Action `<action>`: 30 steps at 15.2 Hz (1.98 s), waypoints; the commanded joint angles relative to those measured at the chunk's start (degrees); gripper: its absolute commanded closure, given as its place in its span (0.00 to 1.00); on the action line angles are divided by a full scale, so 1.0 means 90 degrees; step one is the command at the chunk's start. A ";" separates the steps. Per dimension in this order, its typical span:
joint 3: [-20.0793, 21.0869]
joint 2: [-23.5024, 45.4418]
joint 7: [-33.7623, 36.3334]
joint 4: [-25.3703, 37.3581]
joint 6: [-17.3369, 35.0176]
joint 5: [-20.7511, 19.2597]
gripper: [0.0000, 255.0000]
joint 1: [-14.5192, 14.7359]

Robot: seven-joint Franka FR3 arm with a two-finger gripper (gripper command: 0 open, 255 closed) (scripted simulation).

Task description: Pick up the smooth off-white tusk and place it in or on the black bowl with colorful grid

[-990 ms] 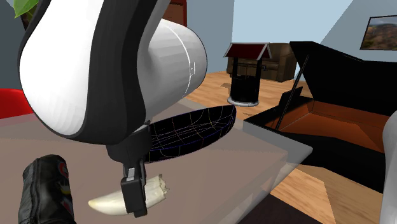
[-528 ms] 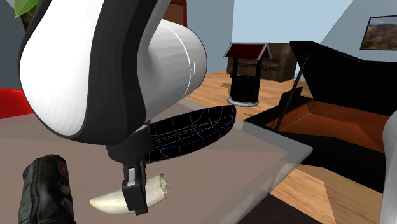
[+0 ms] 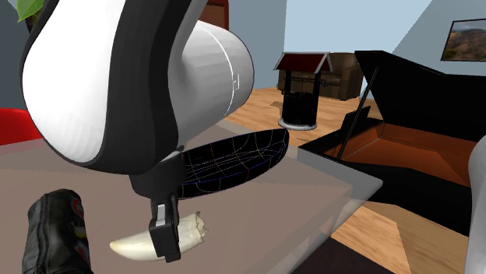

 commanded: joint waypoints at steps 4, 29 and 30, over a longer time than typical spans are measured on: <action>0.0015 -0.0386 -0.0033 0.0128 -0.0512 0.0027 1.00 0.0007; 0.0137 -0.1772 -0.0175 0.1341 -0.3108 0.0178 1.00 0.0052; 0.0142 -0.1800 -0.0180 0.1407 -0.3203 0.0183 1.00 0.0054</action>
